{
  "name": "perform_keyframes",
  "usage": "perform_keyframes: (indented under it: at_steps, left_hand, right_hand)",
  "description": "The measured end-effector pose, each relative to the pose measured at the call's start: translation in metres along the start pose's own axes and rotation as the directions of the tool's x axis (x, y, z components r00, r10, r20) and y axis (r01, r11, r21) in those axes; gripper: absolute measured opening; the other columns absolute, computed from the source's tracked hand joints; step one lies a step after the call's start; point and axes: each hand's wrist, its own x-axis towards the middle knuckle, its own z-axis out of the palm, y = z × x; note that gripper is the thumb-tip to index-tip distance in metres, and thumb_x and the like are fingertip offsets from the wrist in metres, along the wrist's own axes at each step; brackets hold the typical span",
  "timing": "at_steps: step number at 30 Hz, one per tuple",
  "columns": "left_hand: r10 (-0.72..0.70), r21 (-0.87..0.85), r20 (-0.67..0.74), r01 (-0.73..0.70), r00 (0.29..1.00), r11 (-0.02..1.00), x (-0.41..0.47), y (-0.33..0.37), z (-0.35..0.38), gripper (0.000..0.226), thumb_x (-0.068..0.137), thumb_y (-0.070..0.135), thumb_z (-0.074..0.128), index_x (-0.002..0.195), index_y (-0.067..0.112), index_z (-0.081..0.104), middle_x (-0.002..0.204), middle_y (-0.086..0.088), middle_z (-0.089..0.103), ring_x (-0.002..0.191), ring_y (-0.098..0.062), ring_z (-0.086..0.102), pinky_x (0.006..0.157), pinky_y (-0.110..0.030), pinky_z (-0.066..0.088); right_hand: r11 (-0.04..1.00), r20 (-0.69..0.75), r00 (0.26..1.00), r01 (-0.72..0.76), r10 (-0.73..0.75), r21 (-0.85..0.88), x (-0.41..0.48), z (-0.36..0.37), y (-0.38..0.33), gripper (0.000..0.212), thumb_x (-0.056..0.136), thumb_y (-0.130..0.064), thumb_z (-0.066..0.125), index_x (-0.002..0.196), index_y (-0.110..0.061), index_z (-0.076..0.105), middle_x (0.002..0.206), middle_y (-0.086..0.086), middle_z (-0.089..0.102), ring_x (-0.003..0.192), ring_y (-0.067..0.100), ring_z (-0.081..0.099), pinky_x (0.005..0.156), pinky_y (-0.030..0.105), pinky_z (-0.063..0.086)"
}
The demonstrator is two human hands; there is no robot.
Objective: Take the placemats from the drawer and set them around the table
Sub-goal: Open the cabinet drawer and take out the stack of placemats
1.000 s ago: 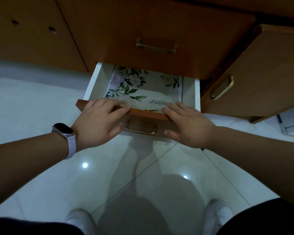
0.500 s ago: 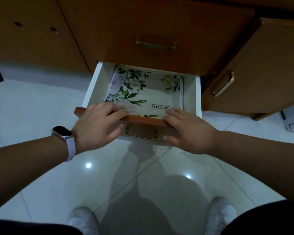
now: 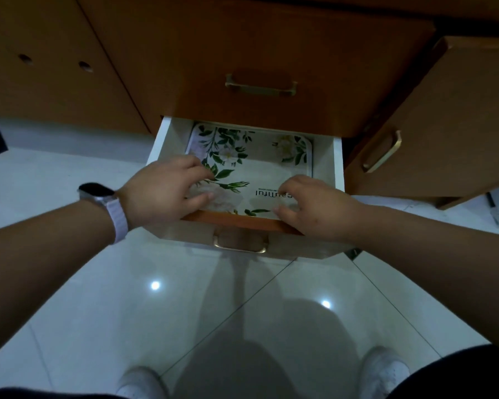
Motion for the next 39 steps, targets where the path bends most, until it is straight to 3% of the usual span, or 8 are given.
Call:
perform_keyframes:
  at_steps: [7,12,17,24,28,33,37,39]
  left_hand:
    - [-0.049,0.047,0.27,0.037,0.962,0.998,0.036,-0.024,0.001,0.066,0.085,0.064,0.057,0.14,0.028,0.047,0.14,0.0,0.05,0.122,-0.022,0.051,0.097,-0.042,0.047]
    - [-0.136,-0.034,0.18,0.144,0.974,0.989,0.034,-0.02,0.017,0.075,0.085,0.06,0.061,0.146,0.023,0.038,0.148,-0.001,0.039,0.124,-0.024,0.048,0.096,-0.038,0.046]
    - [-0.186,-0.118,0.04,0.189,0.982,0.975,0.024,-0.019,0.024,0.07,0.088,0.055,0.059,0.145,0.017,0.042,0.146,-0.005,0.043,0.12,-0.027,0.052,0.094,-0.034,0.042]
    - [-0.178,-0.141,0.001,0.176,0.984,0.974,0.021,-0.02,0.025,0.065,0.089,0.053,0.058,0.141,0.017,0.047,0.141,-0.005,0.048,0.12,-0.027,0.052,0.095,-0.035,0.045]
    - [-0.185,-0.162,-0.018,0.18,0.983,0.97,0.019,-0.02,0.025,0.063,0.089,0.053,0.058,0.139,0.018,0.049,0.139,-0.002,0.049,0.12,-0.023,0.051,0.094,-0.032,0.043]
    - [-0.19,-0.174,-0.021,0.183,0.982,0.968,0.019,-0.018,0.022,0.061,0.089,0.051,0.059,0.139,0.016,0.05,0.138,-0.003,0.05,0.118,-0.023,0.053,0.093,-0.032,0.044]
    - [-0.196,-0.19,-0.019,0.189,0.98,0.964,0.017,-0.016,0.019,0.06,0.09,0.051,0.058,0.138,0.016,0.05,0.139,-0.003,0.049,0.119,-0.023,0.052,0.094,-0.032,0.043]
    - [-0.199,-0.196,-0.021,0.191,0.98,0.962,0.016,-0.016,0.017,0.059,0.09,0.051,0.058,0.138,0.016,0.051,0.137,-0.003,0.051,0.118,-0.022,0.052,0.093,-0.031,0.043]
  right_hand:
    - [0.979,0.145,0.969,-0.203,0.199,0.015,0.021,-0.008,0.001,0.055,0.093,-0.051,0.05,0.138,-0.021,0.043,0.135,0.009,0.042,0.107,0.025,0.049,0.08,0.032,0.037]
    - [0.934,0.354,0.875,-0.357,0.329,0.014,0.038,-0.005,-0.009,0.058,0.093,-0.054,0.043,0.138,-0.018,0.035,0.098,-0.001,0.033,0.114,0.03,0.042,0.088,0.038,0.041]
    - [0.847,0.382,0.807,-0.522,0.451,0.101,0.044,0.011,-0.005,0.077,0.087,-0.057,0.05,0.147,-0.016,0.024,0.145,0.012,0.029,0.132,0.036,0.031,0.097,0.04,0.034]
    - [0.665,0.215,0.78,-0.617,0.588,0.42,0.045,0.024,0.002,0.072,0.078,-0.042,0.067,0.137,-0.019,0.034,0.141,0.011,0.026,0.092,0.019,0.035,0.066,0.025,0.037]
    - [0.674,-0.081,0.817,-0.411,0.571,0.615,0.039,0.022,0.002,0.057,0.081,-0.016,0.071,0.132,-0.015,0.044,0.131,0.009,0.032,0.101,0.022,0.048,0.095,0.035,0.049]
    - [0.632,-0.151,0.792,-0.34,0.592,0.696,0.039,0.01,-0.01,0.055,0.082,0.004,0.061,0.132,-0.007,0.04,0.132,0.016,0.039,0.121,0.031,0.045,0.101,0.042,0.046]
    - [0.278,0.043,0.706,-0.333,0.707,0.901,0.045,-0.004,-0.017,0.034,0.086,0.002,0.055,0.117,-0.003,0.042,0.095,0.011,0.049,0.117,0.045,0.053,0.088,0.045,0.052]
    - [0.016,0.229,0.711,-0.321,0.664,0.947,0.043,-0.009,-0.015,0.023,0.085,0.003,0.056,0.107,-0.001,0.049,0.096,0.014,0.051,0.089,0.024,0.049,0.078,0.042,0.052]
